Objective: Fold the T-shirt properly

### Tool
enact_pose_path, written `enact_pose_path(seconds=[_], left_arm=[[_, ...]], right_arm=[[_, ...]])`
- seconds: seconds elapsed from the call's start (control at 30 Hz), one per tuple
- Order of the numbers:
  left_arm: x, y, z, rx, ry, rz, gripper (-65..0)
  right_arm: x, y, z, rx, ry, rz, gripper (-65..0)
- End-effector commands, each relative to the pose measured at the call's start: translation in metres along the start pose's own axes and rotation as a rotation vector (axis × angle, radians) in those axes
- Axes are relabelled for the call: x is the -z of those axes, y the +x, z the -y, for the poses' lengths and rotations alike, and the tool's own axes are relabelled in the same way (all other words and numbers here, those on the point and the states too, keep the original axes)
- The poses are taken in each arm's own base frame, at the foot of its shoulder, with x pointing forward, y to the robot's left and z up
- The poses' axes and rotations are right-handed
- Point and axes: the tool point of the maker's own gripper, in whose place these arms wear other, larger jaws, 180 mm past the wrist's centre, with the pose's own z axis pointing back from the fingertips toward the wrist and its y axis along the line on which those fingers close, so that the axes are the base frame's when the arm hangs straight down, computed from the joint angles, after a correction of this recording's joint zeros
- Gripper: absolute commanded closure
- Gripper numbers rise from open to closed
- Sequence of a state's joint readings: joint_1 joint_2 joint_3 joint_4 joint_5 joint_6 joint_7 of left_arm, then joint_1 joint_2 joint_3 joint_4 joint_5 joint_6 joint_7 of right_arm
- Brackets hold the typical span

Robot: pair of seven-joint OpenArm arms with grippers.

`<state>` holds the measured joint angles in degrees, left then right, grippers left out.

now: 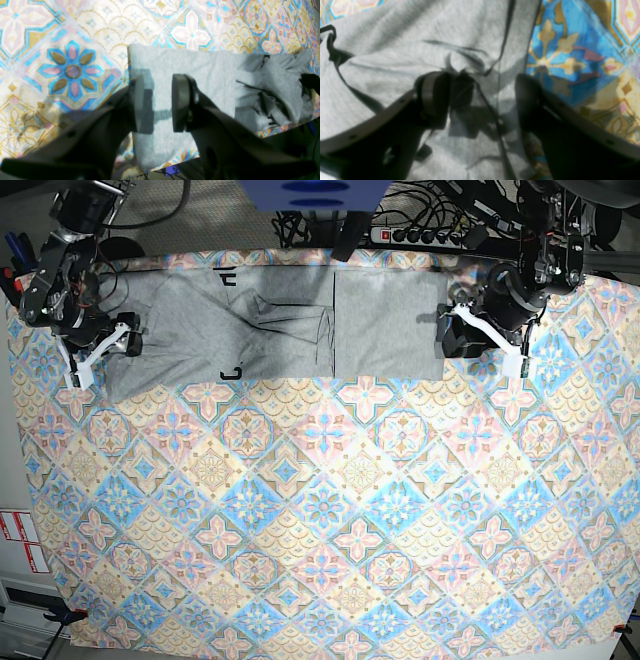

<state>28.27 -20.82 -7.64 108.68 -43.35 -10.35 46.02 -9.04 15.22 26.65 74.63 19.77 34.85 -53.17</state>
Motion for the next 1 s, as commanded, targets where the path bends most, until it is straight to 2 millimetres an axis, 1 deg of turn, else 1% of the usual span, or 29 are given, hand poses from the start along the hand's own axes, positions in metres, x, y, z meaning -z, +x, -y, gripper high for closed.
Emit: enact_pose_path(seconds=[0.0, 0.17, 0.2, 0.27, 0.33, 0.43, 0.6, 0.83, 0.97], left_arm=[[-0.003, 0.011, 0.002, 0.014, -0.010, 0.035, -19.1], [-0.003, 0.011, 0.002, 0.014, -0.010, 0.035, -19.1], [-0.003, 0.011, 0.002, 0.014, -0.010, 0.035, -19.1], [-0.003, 0.011, 0.002, 0.014, -0.010, 0.035, -19.1], [-0.003, 0.011, 0.002, 0.014, -0.010, 0.035, -19.1], [-0.003, 0.011, 0.002, 0.014, -0.010, 0.035, -19.1], [-0.003, 0.011, 0.002, 0.014, -0.010, 0.035, -19.1], [-0.003, 0.011, 0.002, 0.014, -0.010, 0.035, -19.1], [-0.003, 0.011, 0.002, 0.014, -0.010, 0.035, -19.1]], right_arm=[[-0.006, 0.009, 0.010, -0.017, -0.027, 0.014, -39.7], [-0.005, 0.005, 0.009, -0.010, -0.023, -0.001, -39.7], [-0.003, 0.000, 0.009, -0.004, -0.019, -0.017, -39.7], [0.001, -0.017, 0.009, 0.021, -0.010, -0.078, -39.7], [0.005, -0.026, 0.007, 0.049, 0.009, -0.096, -39.5], [0.008, -0.024, -0.003, 0.109, 0.066, -0.067, -39.4], [0.007, -0.015, -0.016, 0.176, 0.141, -0.012, -39.3], [0.005, -0.014, -0.017, 0.170, 0.146, -0.016, -39.1], [0.006, -0.014, -0.017, 0.168, 0.144, -0.012, -34.4]])
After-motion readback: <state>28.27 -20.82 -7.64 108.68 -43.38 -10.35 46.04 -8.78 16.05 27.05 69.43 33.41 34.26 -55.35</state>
